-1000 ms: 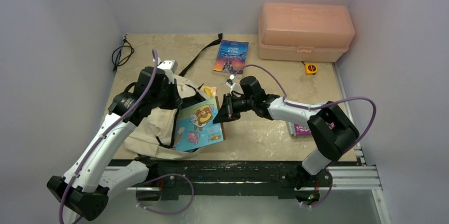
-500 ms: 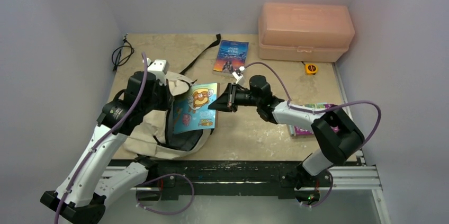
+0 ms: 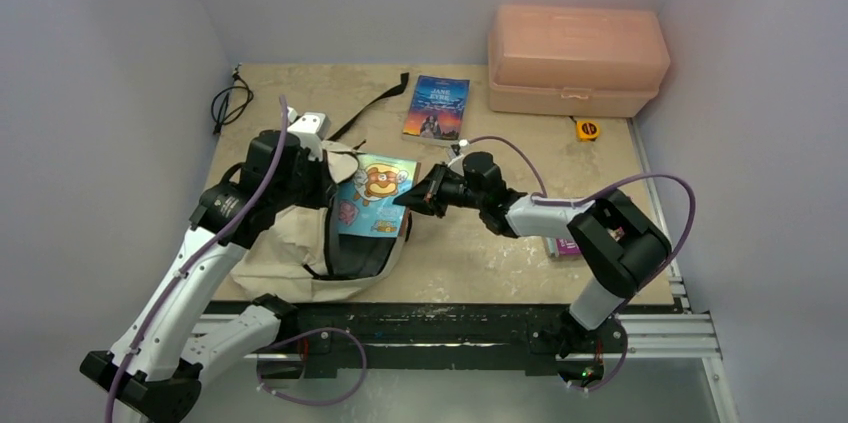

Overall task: Pack the student bag
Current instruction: Place the book in the student bag, then pick up the book from the center of the board.

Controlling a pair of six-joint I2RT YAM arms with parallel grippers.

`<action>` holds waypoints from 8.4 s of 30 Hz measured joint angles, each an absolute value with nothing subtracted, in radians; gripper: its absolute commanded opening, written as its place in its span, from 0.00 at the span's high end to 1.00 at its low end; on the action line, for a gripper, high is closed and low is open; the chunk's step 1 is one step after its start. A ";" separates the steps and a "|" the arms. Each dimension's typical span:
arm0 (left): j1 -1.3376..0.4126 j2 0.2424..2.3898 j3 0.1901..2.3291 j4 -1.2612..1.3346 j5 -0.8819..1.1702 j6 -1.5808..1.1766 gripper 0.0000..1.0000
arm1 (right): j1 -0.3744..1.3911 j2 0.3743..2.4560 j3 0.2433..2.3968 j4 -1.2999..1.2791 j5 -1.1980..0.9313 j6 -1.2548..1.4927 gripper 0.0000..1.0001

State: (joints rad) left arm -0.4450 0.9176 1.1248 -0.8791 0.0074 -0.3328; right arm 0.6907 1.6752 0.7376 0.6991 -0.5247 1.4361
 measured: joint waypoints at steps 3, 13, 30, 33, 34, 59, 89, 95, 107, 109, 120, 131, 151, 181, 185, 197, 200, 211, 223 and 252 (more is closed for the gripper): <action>-0.445 0.925 1.137 -0.884 0.008 -0.321 1.00 | 0.705 1.633 0.773 0.527 -0.445 1.415 1.00; -0.445 1.019 1.246 -0.911 0.042 -0.250 1.00 | 0.847 1.691 0.996 0.302 -0.393 1.149 1.00; -0.475 1.074 1.229 -0.886 0.067 -0.215 1.00 | 0.897 1.919 1.028 0.451 -0.321 1.194 1.00; -0.475 1.056 1.199 -0.872 0.059 -0.197 1.00 | 0.900 1.950 1.046 0.470 -0.274 1.209 1.00; -0.475 1.050 1.189 -0.868 0.055 -0.191 1.00 | 0.904 1.960 1.061 0.471 -0.266 1.211 1.00; -0.479 0.926 0.942 -0.694 -0.147 -0.085 1.00 | 0.825 1.439 1.113 -0.084 -0.194 0.643 0.21; -0.479 1.107 0.915 -0.675 0.251 -0.366 1.00 | 0.102 0.990 0.785 -0.417 0.249 0.867 0.01; -0.479 1.111 0.938 -0.692 0.272 -0.348 1.00 | -0.258 0.701 0.614 -0.483 0.275 0.968 0.01; -0.479 1.082 0.909 -0.677 0.289 -0.297 1.00 | -0.599 0.792 0.428 -0.389 0.138 0.946 0.05; -0.480 1.080 0.901 -0.670 0.296 -0.295 1.00 | -0.657 0.785 0.401 -0.346 0.081 0.922 0.09; -0.487 1.081 0.895 -0.657 0.329 -0.295 1.00 | -0.791 0.836 0.284 -0.167 -0.118 0.831 0.03; -0.487 1.081 0.892 -0.652 0.365 -0.295 1.00 | -0.799 0.920 0.223 0.028 -0.229 0.793 0.66; -0.487 1.052 0.892 -0.656 0.339 -0.291 1.00 | -0.628 0.835 0.545 -0.190 -0.319 0.646 1.00; -0.488 0.987 0.892 -0.691 0.167 -0.268 1.00 | 0.221 1.851 1.145 -0.331 -0.804 0.293 1.00; -0.488 0.987 0.892 -0.690 0.168 -0.268 1.00 | 0.223 1.957 1.145 -0.252 -0.857 0.294 0.87; -0.490 1.023 0.892 -0.689 0.207 -0.272 0.58 | 0.222 1.938 0.999 -0.054 -0.880 0.359 0.62; -0.530 1.026 0.905 -0.696 0.184 -0.297 0.40 | 0.222 1.937 0.991 -0.038 -0.885 0.368 0.61; -0.865 1.344 1.113 -0.480 0.207 -0.472 0.76 | 0.222 1.908 0.956 -0.020 -0.865 0.387 0.57; -0.893 1.788 1.164 -0.330 0.246 -0.635 1.00 | 0.221 1.898 0.914 0.052 -0.878 0.446 0.52; -0.871 1.780 0.990 -0.015 0.360 -0.806 0.81 | 0.223 1.560 0.293 0.653 -0.764 0.939 1.00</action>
